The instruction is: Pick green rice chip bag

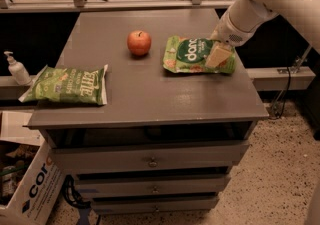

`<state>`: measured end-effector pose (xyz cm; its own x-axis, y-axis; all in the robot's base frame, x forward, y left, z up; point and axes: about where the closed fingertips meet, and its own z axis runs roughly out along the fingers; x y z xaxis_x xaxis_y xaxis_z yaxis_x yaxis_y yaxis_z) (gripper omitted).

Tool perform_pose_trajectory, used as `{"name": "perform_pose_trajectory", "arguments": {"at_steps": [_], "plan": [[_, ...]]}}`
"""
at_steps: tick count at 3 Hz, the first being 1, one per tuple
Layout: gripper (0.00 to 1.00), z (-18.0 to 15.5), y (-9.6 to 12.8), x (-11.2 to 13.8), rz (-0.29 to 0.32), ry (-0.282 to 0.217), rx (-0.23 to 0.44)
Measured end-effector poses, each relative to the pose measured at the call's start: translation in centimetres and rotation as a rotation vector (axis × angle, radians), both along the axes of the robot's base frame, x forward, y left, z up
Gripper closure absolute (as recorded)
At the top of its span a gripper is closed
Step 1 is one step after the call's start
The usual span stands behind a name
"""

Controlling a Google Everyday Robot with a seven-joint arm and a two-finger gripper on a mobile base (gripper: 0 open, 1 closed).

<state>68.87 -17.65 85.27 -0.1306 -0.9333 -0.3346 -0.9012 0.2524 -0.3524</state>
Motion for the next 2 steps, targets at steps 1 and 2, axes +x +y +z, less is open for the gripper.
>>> {"name": "perform_pose_trajectory", "arguments": {"at_steps": [1,2], "plan": [[0.65,0.15,-0.07,0.3,-0.011,0.01,0.001],[0.88,-0.02,-0.06,0.19,-0.018,0.028,0.002]]}}
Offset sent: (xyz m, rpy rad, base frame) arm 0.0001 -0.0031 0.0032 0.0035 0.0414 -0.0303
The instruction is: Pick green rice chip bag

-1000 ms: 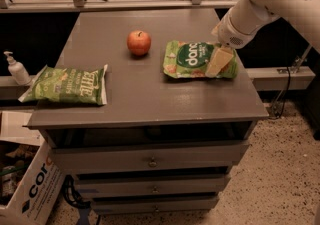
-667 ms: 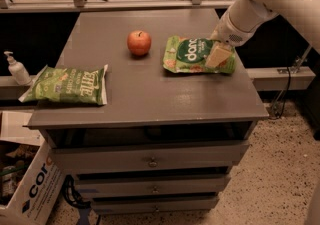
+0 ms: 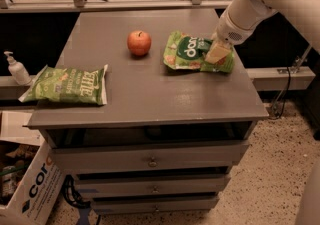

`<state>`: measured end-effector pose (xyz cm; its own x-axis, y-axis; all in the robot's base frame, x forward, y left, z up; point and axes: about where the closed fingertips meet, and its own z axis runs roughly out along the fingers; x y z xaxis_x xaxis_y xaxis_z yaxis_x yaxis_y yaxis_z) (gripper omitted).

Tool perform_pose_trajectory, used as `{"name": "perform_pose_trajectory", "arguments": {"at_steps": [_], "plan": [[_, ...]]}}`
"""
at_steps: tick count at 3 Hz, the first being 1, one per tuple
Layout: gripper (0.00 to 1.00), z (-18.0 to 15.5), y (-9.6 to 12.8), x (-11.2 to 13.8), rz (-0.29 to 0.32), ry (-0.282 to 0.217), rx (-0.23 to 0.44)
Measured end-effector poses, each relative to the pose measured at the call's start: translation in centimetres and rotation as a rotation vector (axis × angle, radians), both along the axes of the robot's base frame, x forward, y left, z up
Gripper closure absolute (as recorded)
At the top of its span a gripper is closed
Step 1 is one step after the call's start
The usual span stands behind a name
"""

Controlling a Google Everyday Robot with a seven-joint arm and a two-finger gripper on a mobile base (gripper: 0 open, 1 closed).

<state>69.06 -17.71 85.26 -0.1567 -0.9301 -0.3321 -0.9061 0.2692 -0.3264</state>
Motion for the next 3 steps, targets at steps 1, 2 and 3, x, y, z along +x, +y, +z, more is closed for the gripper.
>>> {"name": "perform_pose_trajectory", "arguments": {"at_steps": [1,2,3], "plan": [[1.0,0.4,0.7,-0.1,0.007,0.016,0.021],[1.0,1.7,2.1,-0.6,0.032,0.035,0.07],[1.0,4.0,3.8,-1.6,0.062,0.049,0.13]]}}
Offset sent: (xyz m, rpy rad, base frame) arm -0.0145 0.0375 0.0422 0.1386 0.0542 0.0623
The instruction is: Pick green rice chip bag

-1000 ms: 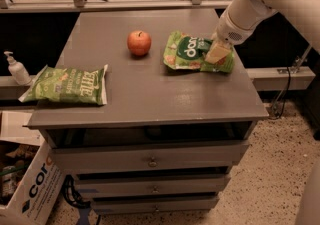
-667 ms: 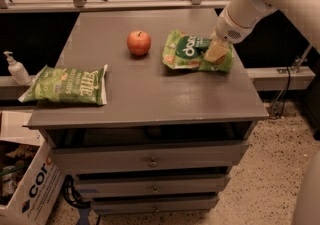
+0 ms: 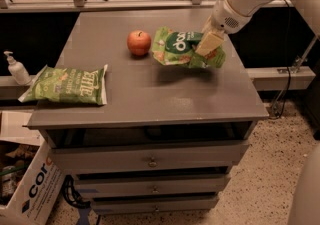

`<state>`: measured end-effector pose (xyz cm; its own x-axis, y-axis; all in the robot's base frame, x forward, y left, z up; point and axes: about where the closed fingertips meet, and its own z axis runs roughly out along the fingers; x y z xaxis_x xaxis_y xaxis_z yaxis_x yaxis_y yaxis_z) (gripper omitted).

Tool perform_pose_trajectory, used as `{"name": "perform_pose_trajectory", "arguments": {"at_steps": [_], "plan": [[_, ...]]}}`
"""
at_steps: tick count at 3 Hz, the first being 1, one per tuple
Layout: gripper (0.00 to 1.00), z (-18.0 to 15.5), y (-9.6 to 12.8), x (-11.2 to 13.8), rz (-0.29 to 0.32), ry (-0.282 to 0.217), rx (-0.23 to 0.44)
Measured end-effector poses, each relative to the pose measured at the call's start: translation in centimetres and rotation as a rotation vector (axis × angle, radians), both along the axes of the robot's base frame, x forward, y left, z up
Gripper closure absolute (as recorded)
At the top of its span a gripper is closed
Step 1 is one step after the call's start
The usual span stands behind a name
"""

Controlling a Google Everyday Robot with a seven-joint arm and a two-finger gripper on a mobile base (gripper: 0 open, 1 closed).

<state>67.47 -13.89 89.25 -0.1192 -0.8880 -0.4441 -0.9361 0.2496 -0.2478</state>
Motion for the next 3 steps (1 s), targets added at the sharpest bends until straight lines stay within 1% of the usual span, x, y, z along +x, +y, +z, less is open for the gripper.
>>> {"name": "perform_pose_trajectory", "arguments": {"at_steps": [1,2,3], "plan": [[1.0,1.9,1.0,-1.1,0.024,0.01,0.038],[1.0,5.6,0.9,-2.8,0.047,0.019,0.08],[1.0,5.6,1.0,-2.8,0.047,0.019,0.08]]}}
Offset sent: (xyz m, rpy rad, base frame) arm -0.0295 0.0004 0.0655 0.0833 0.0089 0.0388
